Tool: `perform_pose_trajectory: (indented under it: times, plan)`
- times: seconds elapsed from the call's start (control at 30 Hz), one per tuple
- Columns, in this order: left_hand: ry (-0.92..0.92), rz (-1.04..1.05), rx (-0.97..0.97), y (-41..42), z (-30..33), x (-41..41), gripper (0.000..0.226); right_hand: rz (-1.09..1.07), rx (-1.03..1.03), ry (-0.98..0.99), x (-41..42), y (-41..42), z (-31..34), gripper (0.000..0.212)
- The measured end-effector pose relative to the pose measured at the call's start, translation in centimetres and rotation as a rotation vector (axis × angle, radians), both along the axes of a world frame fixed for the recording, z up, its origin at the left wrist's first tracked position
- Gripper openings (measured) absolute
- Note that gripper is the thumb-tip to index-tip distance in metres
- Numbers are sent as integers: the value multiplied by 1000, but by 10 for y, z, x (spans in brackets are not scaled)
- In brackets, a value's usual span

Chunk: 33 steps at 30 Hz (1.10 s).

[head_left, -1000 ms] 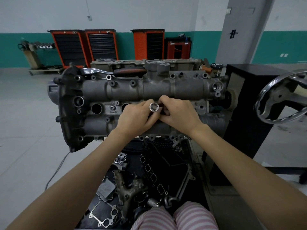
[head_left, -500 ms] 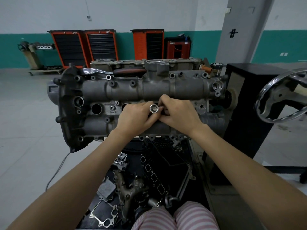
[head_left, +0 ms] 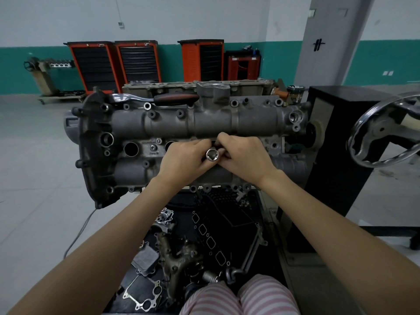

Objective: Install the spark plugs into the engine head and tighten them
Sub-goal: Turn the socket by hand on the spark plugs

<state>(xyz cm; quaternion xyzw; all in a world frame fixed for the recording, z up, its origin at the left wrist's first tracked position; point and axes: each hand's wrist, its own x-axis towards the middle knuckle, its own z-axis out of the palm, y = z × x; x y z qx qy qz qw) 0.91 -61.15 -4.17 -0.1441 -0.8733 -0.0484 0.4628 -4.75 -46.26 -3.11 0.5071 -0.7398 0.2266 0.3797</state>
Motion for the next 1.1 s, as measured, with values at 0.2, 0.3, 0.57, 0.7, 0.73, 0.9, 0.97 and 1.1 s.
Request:
perform_pose_trajectory:
  times: [0.2, 0.3, 0.57, 0.7, 0.73, 0.9, 0.97, 1.1]
  plan:
    - [-22, -22, 8, 0, 0, 2, 41, -2, 48, -20, 0, -1, 0, 31]
    - [-43, -71, 52, 2, 1, 5, 40, 0, 65, 3, -3, 1, -1, 22]
    - [-6, 14, 0, -2, -1, -1, 43, -32, -2, -20, 0, 0, 1, 15]
    - [27, -7, -13, -2, -1, 0, 43, -17, 37, -47, 2, 0, 1, 28]
    - [29, -14, -16, -1, -1, 1, 40, -12, 52, -50, 2, 0, 0, 35]
    - [-32, -18, 8, 0, -1, 2, 41, -4, 55, -29, -1, 1, -1, 27]
    - [-15, -21, 21, 1, 0, 3, 37, 2, 51, -9, -1, 1, 0, 17]
    - [52, 1, 7, 0, 0, -1, 47, 9, -1, -34, 0, 1, 2, 12]
